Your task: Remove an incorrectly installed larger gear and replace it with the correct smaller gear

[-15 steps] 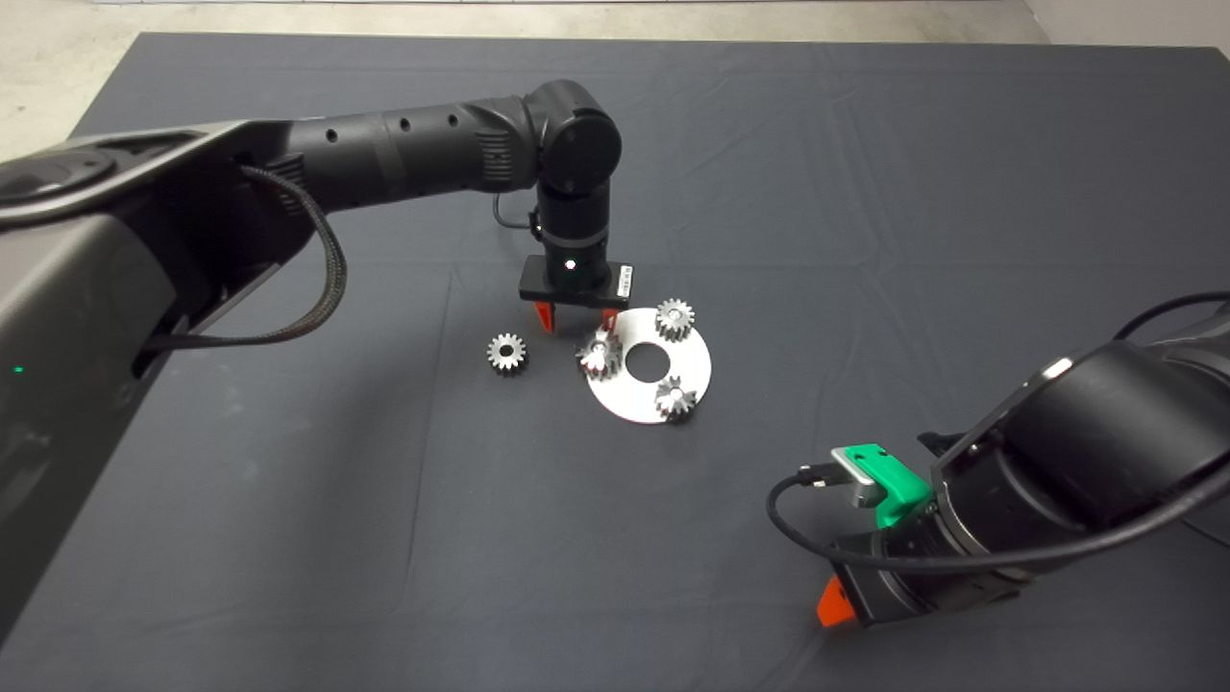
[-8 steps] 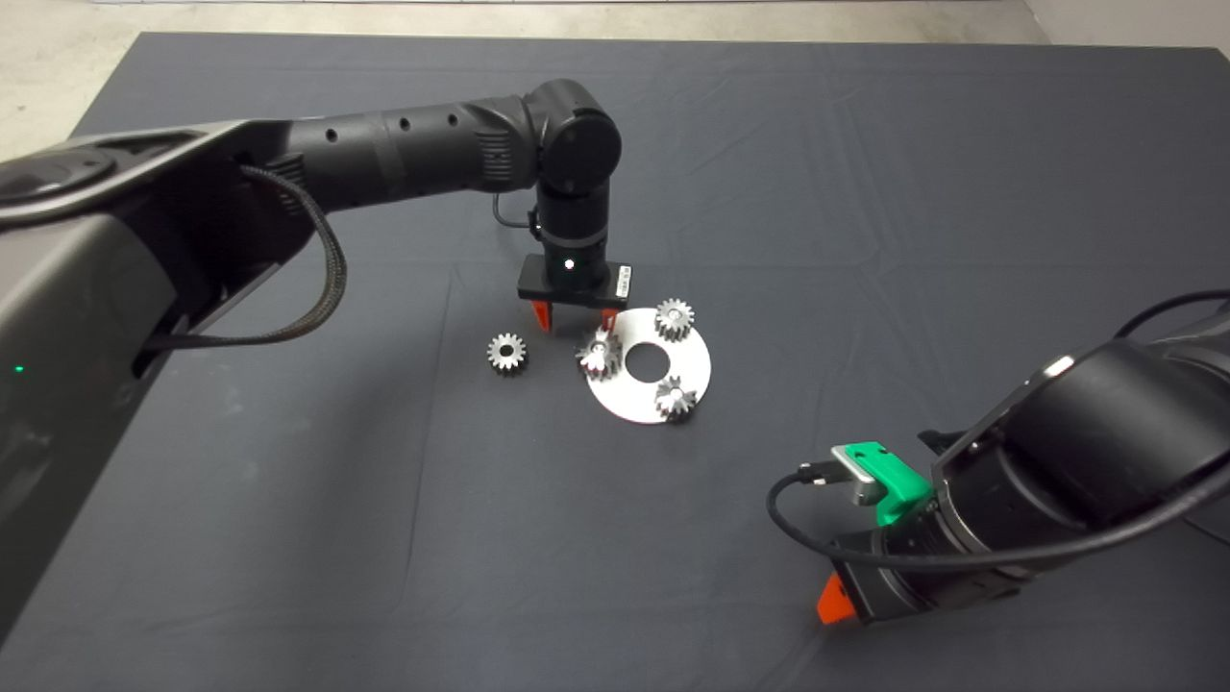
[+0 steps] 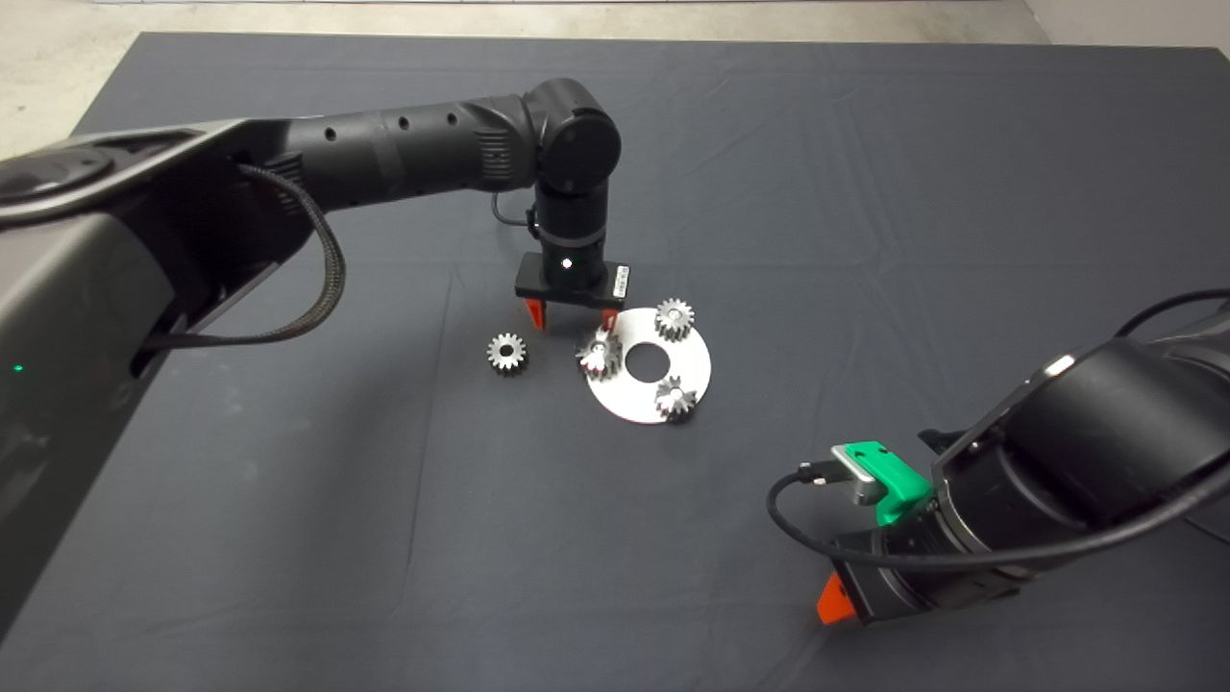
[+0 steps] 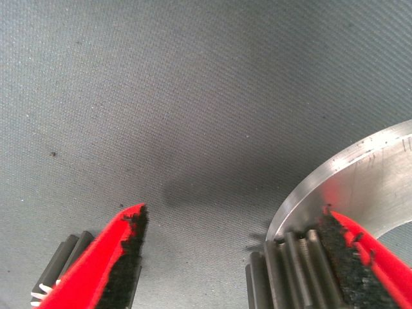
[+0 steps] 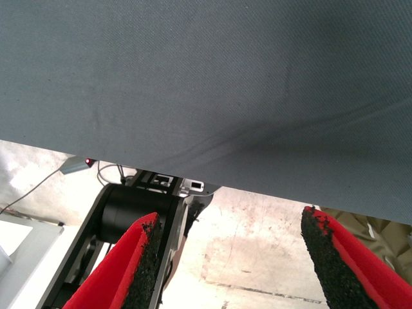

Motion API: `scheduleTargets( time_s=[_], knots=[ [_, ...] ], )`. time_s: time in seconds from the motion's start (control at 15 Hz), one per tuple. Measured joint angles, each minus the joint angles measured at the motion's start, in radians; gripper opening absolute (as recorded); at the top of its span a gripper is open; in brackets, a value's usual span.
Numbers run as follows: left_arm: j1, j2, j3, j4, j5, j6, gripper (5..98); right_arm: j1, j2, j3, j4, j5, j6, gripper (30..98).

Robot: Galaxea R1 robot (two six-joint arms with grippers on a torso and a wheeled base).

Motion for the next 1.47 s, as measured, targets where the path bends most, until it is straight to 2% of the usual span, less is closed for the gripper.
scheduleTargets(
  time_s=[0.07,0.73,1.47],
  knots=[
    [0.0,0.0,0.009,0.001,-0.001,0.0,71.5,0.0,0.0,0.0,0.0,0.0,0.0,58.4],
    [0.002,0.002,0.098,-0.01,0.003,-0.01,72.6,0.0,0.0,-0.01,0.0,0.0,-0.001,58.4],
    [0.002,0.001,0.109,-0.027,0.01,-0.013,72.6,0.0,0.0,-0.032,0.0,0.0,-0.03,58.4]
  ],
)
